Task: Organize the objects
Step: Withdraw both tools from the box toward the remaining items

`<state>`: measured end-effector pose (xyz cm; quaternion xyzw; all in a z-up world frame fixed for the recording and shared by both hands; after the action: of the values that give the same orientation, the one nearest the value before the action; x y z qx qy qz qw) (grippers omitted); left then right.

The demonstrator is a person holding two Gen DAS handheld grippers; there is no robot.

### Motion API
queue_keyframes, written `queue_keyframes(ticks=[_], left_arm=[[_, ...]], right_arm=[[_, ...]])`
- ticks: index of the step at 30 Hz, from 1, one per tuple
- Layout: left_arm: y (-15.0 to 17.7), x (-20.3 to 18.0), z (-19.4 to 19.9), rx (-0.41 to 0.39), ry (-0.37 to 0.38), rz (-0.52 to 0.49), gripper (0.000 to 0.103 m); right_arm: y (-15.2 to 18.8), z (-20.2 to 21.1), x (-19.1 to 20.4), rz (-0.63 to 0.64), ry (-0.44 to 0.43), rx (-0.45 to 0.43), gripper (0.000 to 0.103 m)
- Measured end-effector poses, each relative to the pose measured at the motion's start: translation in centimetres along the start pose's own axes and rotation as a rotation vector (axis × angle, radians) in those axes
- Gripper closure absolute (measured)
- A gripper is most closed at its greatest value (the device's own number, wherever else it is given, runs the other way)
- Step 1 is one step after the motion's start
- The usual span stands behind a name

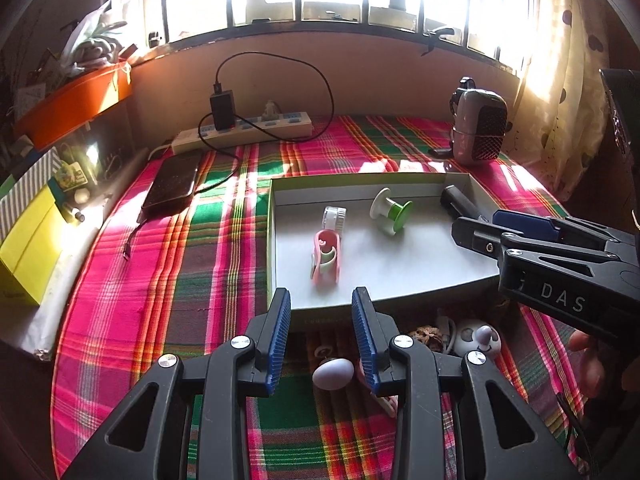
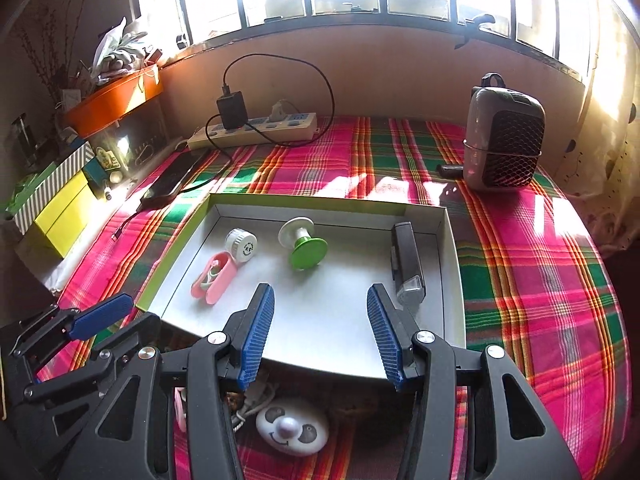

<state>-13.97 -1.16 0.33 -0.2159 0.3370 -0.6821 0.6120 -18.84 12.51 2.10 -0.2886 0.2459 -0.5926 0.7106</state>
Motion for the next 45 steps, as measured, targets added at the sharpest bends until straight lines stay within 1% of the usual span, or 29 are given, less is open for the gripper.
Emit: queue_keyframes(ticks=[7, 11, 15, 21, 28, 36, 41, 45], left_arm=[[1.7, 1.2, 1.7, -0.015, 0.011, 0.053, 0.073], [2.9, 2.1, 1.9, 0.001, 0.013, 0.094, 0.073], [4.1, 2.6, 2.2, 0.010, 0.027, 0.115, 0.073], [5.4, 2.4, 1.7, 0.040, 0.053, 0.123, 0.073], [5.9, 2.1, 0.9, 0.074, 0.079, 0.116, 0.073], [5.4, 1.8, 0.1, 0.087, 0.093, 0.097, 0.072], [4.9, 1.8, -0.4, 0.088, 0.098, 0.095, 0.072], [4.8, 1.7, -0.6, 0.091, 0.117, 0.102, 0.072]], right_arm=[[1.8, 1.8, -1.2, -0.021, 0.005, -0.015, 0.053], [3.0, 2.3, -1.6, -0.023, 0.011, -0.014, 0.053], [4.2, 2.6, -1.7, -0.022, 0.005, -0.002, 0.053], [6.1, 2.4, -2.0, -0.020, 0.009, 0.024, 0.053], [7.6, 2.6, -2.2, -0.008, 0.010, 0.042, 0.053], [8.2, 2.5, -1.4, 0.028, -0.002, 0.053, 0.053], [7.7, 2.3, -2.8, -0.023, 0.026, 0.048, 0.053], [7.1, 1.7, -3.9, -0.087, 0.021, 0.056, 0.053]])
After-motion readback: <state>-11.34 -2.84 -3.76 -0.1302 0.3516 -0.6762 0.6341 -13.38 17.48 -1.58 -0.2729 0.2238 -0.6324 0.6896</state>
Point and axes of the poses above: each gripper's, at about its wrist camera, not at the fingertips, and z roughly against the way its jaws point, x to its left, y to its underside, the point moved 6 cm from there along -z, roughly the way its jaws point, and after that the axes turned 8 degrees about y, right-handed, at the moved point
